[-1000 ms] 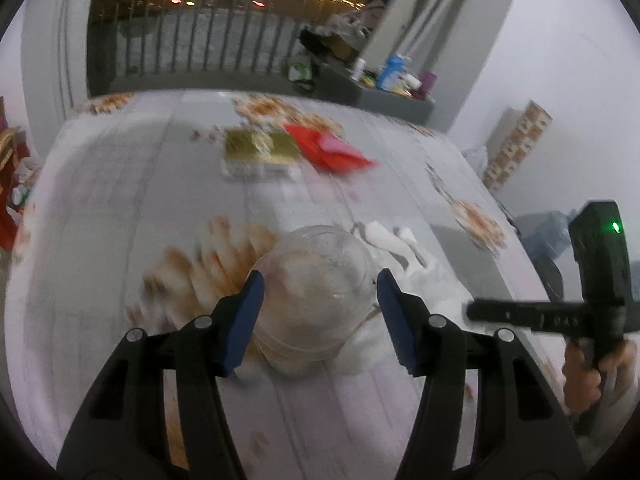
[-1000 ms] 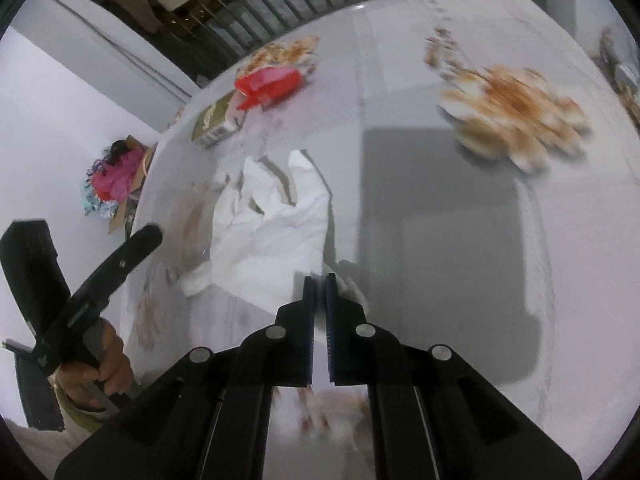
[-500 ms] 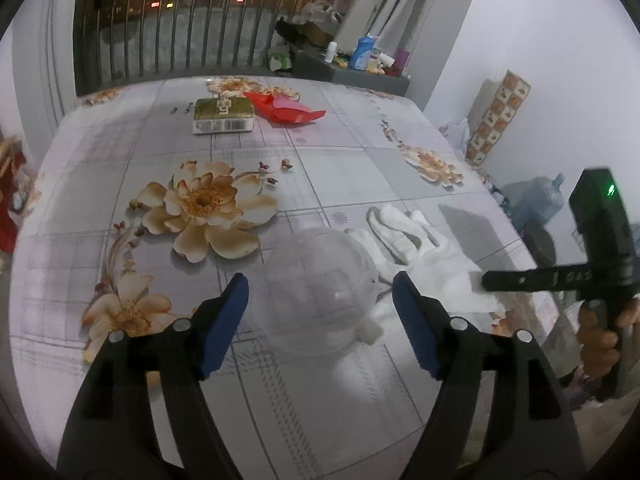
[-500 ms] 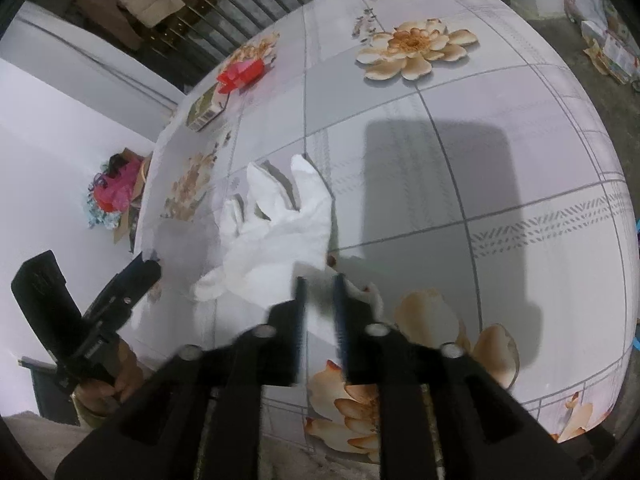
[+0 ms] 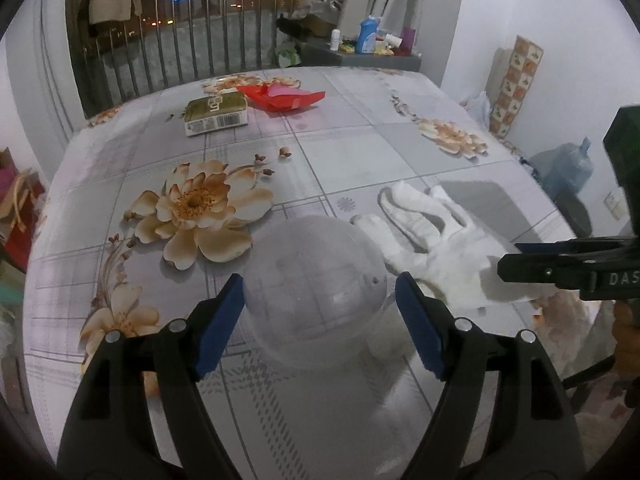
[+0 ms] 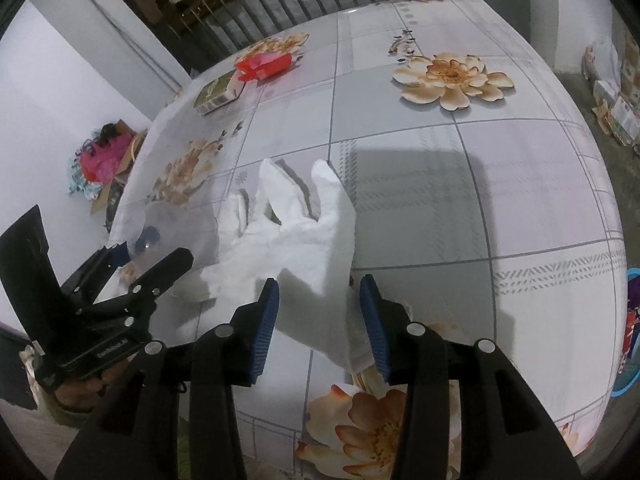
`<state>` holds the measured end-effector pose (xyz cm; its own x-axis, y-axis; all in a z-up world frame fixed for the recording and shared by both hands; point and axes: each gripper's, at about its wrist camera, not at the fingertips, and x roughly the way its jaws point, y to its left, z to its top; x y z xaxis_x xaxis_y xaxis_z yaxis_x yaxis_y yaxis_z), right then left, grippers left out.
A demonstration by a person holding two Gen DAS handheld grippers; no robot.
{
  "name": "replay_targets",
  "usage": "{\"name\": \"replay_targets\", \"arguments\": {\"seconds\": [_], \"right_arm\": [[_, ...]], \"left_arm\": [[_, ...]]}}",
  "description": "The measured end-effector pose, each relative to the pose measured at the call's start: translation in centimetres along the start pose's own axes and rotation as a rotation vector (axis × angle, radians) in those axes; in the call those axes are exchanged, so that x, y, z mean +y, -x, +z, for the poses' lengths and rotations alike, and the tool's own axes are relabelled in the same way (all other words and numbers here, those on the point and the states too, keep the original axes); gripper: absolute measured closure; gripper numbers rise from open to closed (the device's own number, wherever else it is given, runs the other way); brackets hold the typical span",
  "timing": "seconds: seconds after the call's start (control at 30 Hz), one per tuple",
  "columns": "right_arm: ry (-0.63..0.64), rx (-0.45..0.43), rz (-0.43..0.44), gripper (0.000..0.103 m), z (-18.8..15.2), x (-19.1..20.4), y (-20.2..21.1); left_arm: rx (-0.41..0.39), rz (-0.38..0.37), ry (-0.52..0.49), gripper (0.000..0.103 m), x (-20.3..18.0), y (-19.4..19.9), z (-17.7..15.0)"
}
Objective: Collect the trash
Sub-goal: 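Close the right gripper on the white glove while the left holds the dome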
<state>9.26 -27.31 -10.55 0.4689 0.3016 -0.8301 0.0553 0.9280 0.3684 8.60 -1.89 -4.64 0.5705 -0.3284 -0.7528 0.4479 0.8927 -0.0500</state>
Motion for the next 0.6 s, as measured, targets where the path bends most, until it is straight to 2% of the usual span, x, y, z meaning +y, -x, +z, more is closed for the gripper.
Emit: {"name": "replay_targets", "arguments": {"seconds": [0.13,0.47,0.6], "right_arm": [[0.030,-0.010,-0.024,0.061,-0.01,0.34,-0.19],[0.037,-0.029,-0.034,0.063,0.00,0.55,-0.27],[0.030,-0.028,-0.036,0.068,0.02,0.52,-0.32]], "left_arm": [[0.000,0.011,0.017,0.036,0.11,-0.10,0.14],[-0.002,0.008,0.048,0.036,0.33,0.05,0.29],[-0.004,0.012,0.052,0.037,0.36,0.15,0.28]]}}
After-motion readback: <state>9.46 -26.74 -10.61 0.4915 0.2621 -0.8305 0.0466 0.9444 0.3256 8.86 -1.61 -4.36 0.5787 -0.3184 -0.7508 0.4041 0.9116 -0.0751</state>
